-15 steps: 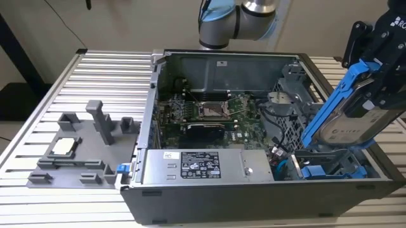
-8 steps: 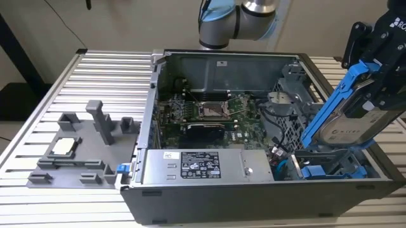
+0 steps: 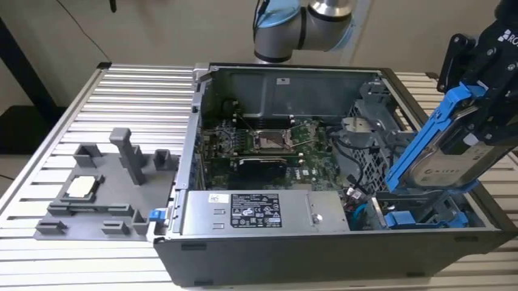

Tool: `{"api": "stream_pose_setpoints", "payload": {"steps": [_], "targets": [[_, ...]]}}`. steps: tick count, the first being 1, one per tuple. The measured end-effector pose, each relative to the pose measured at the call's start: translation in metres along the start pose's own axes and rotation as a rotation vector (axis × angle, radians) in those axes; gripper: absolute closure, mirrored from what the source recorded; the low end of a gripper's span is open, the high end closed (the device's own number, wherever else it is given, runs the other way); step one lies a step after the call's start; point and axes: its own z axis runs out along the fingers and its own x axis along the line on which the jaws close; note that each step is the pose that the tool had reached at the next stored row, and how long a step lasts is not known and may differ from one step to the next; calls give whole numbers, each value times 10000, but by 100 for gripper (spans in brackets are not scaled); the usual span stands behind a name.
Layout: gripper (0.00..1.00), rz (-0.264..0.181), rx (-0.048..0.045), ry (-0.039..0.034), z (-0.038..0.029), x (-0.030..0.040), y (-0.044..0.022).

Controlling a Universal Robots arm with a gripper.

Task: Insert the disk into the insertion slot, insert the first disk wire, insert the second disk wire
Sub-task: 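Insert the disk into the insertion slot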

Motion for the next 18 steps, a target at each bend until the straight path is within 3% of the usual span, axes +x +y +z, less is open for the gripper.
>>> {"api": "stream_pose_setpoints", "payload": {"steps": [18], "targets": [[67,-21,0,2,226,24,-39]]}}
